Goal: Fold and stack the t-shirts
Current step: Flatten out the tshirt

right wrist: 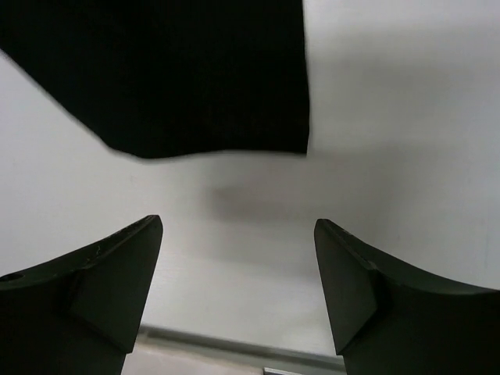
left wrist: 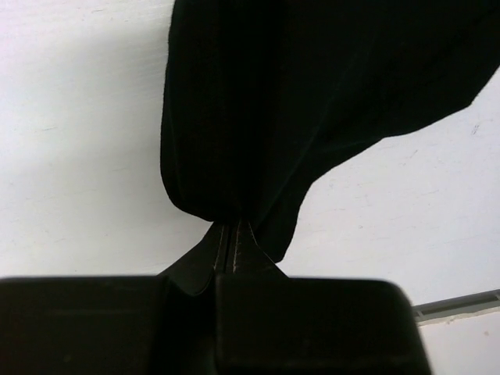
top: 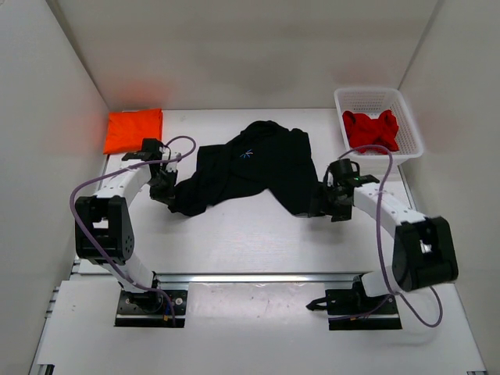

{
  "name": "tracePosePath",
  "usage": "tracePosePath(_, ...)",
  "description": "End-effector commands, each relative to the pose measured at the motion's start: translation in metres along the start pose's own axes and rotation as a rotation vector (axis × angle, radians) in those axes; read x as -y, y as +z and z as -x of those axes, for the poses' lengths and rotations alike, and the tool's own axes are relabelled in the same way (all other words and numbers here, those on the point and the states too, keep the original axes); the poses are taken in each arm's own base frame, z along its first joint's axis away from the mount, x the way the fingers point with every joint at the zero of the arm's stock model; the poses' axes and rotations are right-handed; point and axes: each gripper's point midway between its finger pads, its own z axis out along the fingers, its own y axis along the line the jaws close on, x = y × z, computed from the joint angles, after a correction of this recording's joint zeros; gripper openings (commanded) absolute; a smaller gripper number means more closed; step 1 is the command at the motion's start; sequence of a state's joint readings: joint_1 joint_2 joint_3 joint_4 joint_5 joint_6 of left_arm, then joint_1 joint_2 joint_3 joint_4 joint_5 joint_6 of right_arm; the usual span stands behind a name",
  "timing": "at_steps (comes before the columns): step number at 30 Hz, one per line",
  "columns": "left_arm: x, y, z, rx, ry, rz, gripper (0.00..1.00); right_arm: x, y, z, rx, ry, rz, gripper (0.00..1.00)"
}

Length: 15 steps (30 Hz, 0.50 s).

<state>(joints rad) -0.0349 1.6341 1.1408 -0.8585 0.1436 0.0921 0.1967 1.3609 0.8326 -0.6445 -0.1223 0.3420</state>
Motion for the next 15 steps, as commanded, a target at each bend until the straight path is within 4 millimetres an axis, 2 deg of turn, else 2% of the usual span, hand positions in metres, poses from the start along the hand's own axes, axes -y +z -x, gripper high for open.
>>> tracePosePath(1, -0.002, -0.012, 0.008, 0.06, -0.014, 0.005, 0.0, -0.013, 0.014, 0.046, 0.11, 0.027, -0.032, 0.76)
tracePosePath(2, -0.002, -0.012, 0.009, 0.062, -0.009, 0.009, 0.0, -0.009, 0.012, 0.06, 0.15, 0.007, -0.08, 0.77)
tracePosePath(5, -0.003, -0.012, 0.01, 0.059, -0.002, 0.017, 0.01, -0.008, 0.021, 0.075, 0.157, -0.029, -0.154, 0.77)
tracePosePath(8, -0.003, -0.011, 0.011, 0.058, -0.006, 0.015, 0.0, -0.003, 0.037, 0.074, 0.11, -0.044, -0.207, 0.76)
tracePosePath(12, -0.007, -0.012, 0.014, 0.062, -0.008, 0.028, 0.01, -0.007, 0.051, 0.075, 0.091, -0.054, -0.195, 0.74)
tracePosePath(15, -0.009, -0.011, 0.018, 0.061, -0.015, 0.03, 0.01, -0.003, 0.062, 0.062, 0.038, -0.05, -0.187, 0.74)
